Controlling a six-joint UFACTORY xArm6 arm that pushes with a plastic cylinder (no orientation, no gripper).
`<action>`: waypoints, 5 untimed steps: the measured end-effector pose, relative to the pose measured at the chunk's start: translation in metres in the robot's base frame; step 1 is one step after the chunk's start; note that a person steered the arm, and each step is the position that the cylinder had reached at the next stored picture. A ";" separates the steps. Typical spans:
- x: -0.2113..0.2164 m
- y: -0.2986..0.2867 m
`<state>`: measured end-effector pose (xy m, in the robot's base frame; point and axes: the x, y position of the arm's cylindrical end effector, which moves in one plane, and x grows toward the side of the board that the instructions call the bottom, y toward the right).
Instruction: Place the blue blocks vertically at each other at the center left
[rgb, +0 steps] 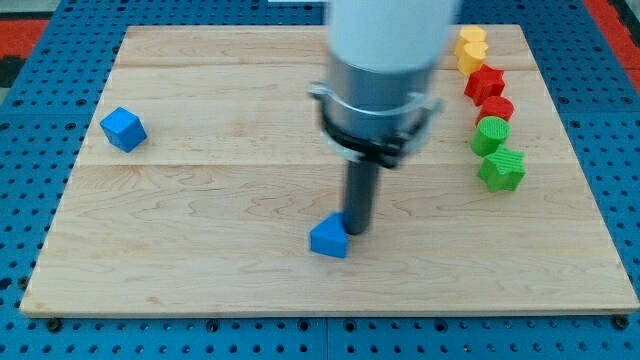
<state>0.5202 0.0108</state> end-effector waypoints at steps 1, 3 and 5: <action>0.005 0.071; 0.021 -0.045; 0.024 -0.096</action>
<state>0.5441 -0.0854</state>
